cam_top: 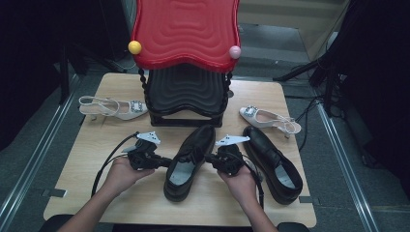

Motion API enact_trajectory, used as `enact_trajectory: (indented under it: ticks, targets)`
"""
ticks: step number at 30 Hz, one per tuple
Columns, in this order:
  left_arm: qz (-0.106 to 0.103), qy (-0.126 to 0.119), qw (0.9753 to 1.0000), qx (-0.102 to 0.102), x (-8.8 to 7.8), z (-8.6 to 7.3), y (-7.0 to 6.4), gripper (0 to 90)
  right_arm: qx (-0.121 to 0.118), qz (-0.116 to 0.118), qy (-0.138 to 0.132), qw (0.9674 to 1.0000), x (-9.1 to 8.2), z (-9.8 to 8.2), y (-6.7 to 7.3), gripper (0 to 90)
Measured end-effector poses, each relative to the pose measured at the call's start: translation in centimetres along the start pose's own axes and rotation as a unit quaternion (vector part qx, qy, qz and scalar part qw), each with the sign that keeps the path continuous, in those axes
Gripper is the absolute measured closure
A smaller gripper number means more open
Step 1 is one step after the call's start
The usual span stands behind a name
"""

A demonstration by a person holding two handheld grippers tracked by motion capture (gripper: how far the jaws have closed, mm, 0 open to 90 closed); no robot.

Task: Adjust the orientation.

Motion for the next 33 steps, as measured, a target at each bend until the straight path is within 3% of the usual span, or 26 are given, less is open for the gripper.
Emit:
enact_trajectory:
  ticks: [10,20,23,25,28,33]
  targets:
    - [-0.005,0.0,0.9999,0.009,1.7,-0.1,-2.5,86.8,0.012,-0.012,-0.008,0.9998,-0.6,0.4,-1.2,90.0]
    - [-0.012,-0.002,0.9999,0.009,2.3,0.1,-2.9,87.2,0.024,-0.024,-0.012,0.9994,-0.8,0.5,-1.9,90.0]
    - [-0.011,-0.01,0.9999,0.009,1.8,0.4,-2.5,81.0,0.026,-0.029,-0.011,0.9992,-0.9,0.5,-1.9,86.2]
    - [-0.015,-0.017,0.9997,0.0,1.2,0.8,-2.2,71.3,0.029,-0.027,-0.012,0.9991,-1.2,0.7,-1.9,83.9]
    - [0.0,-0.025,0.9997,0.009,0.3,1.1,-1.5,59.4,0.025,-0.027,-0.016,0.9992,-1.8,1.2,-1.6,79.2]
    - [0.005,-0.033,0.9994,-0.003,-0.6,1.6,-0.6,54.5,0.043,-0.017,-0.015,0.9988,-2.6,1.4,-0.9,72.9]
Point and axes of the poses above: each handheld gripper's, and its own axes: x roughly forward along the jaws, z roughly out of its top, y roughly to its left, the point moved 8 cm from there along x, roughly forward along the jaws, and after that the axes turned 13 degrees about -y, right-handed, at the moved point
